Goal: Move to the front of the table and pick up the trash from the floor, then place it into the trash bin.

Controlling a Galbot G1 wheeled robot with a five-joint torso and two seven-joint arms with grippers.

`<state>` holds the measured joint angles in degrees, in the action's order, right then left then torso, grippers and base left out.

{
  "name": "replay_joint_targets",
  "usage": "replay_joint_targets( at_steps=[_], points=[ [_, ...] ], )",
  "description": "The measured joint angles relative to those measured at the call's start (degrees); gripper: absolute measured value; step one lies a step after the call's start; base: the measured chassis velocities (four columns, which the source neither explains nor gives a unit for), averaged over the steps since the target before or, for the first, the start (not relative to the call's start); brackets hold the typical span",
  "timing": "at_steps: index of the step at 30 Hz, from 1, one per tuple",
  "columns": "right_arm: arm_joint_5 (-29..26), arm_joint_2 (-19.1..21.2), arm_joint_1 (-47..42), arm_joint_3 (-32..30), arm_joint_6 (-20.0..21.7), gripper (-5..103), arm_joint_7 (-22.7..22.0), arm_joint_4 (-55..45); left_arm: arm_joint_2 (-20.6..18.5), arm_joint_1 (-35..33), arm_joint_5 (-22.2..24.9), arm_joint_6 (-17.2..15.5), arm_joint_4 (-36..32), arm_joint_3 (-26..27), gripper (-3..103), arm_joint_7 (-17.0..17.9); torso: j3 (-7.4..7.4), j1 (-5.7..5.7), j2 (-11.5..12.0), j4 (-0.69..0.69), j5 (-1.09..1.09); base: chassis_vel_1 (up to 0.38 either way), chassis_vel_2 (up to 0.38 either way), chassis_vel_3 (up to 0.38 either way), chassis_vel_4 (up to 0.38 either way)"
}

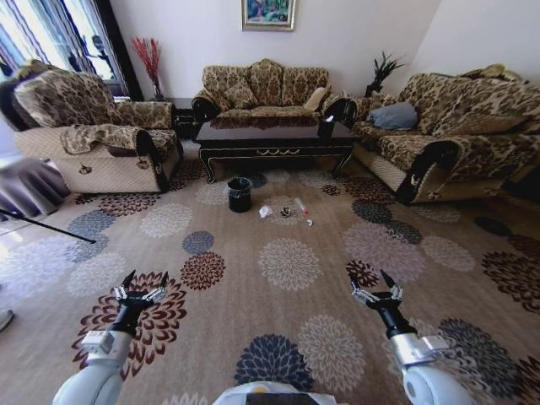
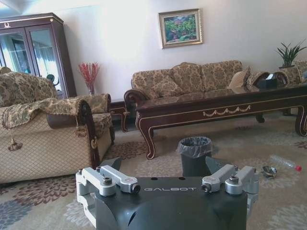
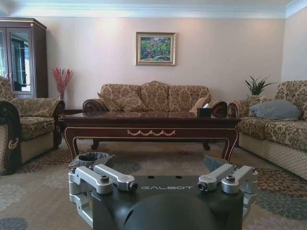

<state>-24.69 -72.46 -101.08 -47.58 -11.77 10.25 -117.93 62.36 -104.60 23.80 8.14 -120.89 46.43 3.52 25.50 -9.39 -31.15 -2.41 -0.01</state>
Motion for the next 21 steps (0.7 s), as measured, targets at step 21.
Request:
replay_joint_targets(
  at_steps=[21],
  points=[
    [0.7, 0.1, 0.7, 0.5, 0.1, 100, -0.1, 1.4, 0.9, -0.3, 0.2, -1.0, -1.2, -1.5, 99, 0.0, -2.94, 1.88, 4.8, 0.00, 0.01, 0.000, 0.000, 0.000, 0.000]
  ],
)
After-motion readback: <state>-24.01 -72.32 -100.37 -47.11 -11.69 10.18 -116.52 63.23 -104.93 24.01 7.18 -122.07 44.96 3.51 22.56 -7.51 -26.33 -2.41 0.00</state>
